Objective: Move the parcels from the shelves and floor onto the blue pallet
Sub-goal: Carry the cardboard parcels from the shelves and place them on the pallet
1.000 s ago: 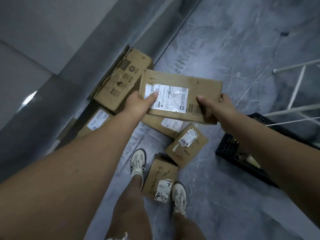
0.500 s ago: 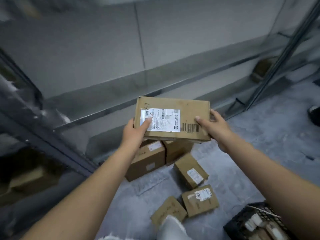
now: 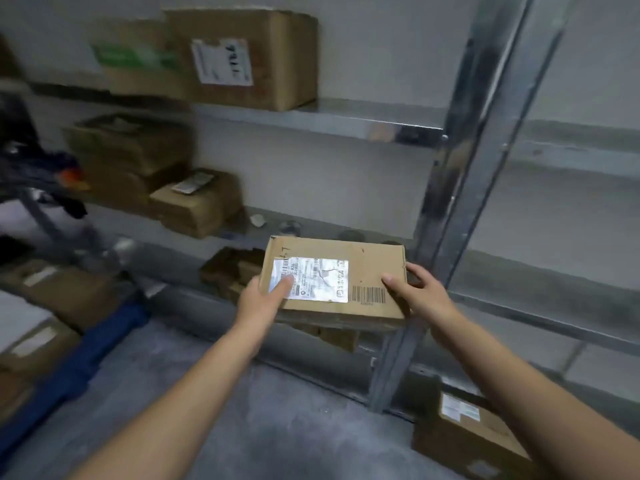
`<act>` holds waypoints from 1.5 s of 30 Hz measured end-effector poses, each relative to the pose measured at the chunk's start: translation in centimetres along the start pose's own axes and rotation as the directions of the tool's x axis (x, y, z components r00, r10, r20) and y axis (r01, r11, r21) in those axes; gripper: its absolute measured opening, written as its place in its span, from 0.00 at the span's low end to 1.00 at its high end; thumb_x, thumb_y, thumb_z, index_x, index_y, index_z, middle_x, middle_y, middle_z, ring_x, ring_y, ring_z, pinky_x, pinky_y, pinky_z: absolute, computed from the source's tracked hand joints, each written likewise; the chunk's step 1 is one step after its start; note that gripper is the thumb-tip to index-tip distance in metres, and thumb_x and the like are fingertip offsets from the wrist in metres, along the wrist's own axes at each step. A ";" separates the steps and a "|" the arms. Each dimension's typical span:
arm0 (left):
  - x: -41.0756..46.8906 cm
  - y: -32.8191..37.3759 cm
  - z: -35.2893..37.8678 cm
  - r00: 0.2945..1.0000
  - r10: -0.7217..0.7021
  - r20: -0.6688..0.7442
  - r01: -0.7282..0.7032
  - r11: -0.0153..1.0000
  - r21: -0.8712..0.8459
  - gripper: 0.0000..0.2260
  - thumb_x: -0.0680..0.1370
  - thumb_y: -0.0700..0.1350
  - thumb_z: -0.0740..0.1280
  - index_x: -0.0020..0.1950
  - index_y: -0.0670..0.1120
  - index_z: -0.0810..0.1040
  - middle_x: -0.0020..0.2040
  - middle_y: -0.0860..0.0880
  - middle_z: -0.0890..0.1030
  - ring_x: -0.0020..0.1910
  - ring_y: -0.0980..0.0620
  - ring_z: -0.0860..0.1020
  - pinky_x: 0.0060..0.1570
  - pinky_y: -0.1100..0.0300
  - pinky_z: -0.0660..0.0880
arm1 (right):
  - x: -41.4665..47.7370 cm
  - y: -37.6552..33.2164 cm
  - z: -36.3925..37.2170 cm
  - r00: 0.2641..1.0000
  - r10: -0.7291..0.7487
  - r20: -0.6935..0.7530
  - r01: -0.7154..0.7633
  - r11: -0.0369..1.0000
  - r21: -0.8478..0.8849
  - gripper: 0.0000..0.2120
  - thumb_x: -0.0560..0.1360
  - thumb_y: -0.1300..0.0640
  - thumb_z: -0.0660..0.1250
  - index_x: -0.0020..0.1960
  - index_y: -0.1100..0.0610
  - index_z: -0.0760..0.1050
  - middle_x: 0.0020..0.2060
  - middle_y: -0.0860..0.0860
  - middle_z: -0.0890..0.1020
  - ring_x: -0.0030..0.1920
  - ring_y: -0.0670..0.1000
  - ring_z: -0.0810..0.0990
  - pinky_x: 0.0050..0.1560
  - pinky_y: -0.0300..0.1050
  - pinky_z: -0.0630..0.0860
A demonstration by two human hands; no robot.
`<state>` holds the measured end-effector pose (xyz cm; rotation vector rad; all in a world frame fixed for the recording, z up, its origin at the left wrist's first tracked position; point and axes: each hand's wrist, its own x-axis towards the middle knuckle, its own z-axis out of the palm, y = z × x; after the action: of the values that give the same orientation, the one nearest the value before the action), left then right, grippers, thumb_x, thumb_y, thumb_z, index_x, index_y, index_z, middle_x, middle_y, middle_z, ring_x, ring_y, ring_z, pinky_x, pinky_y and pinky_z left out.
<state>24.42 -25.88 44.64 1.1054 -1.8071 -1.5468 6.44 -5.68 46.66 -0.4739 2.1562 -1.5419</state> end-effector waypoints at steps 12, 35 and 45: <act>1.0 -7.7 -30.7 0.821 -0.134 -0.554 0.099 0.991 -0.093 0.18 0.76 0.56 0.70 0.60 0.47 0.77 0.57 0.49 0.80 0.52 0.52 0.78 0.43 0.64 0.71 | 1.6 -11.3 36.1 0.884 -0.044 0.465 0.126 0.981 -0.147 0.30 0.68 0.41 0.75 0.62 0.56 0.71 0.53 0.54 0.80 0.48 0.51 0.80 0.43 0.47 0.77; 17.1 -17.2 -55.1 0.540 -0.363 -0.759 0.269 0.929 -0.253 0.13 0.78 0.54 0.68 0.60 0.52 0.79 0.53 0.55 0.83 0.50 0.56 0.83 0.50 0.62 0.79 | 12.3 -17.5 78.9 0.503 0.016 0.864 0.235 0.960 -0.154 0.16 0.73 0.50 0.73 0.55 0.57 0.74 0.49 0.51 0.81 0.46 0.48 0.80 0.44 0.42 0.76; 21.5 -20.5 -65.0 0.391 -0.385 -0.836 0.242 0.919 -0.311 0.04 0.76 0.54 0.70 0.48 0.55 0.79 0.40 0.62 0.83 0.39 0.65 0.81 0.31 0.75 0.73 | 12.2 -19.8 93.6 0.371 0.049 0.927 0.240 0.960 -0.147 0.12 0.75 0.50 0.71 0.53 0.52 0.72 0.44 0.45 0.80 0.43 0.44 0.79 0.37 0.37 0.72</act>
<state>70.40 -79.98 36.41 1.8117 -0.7426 -0.8711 47.00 -92.74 37.49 -1.2386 1.3572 -0.6418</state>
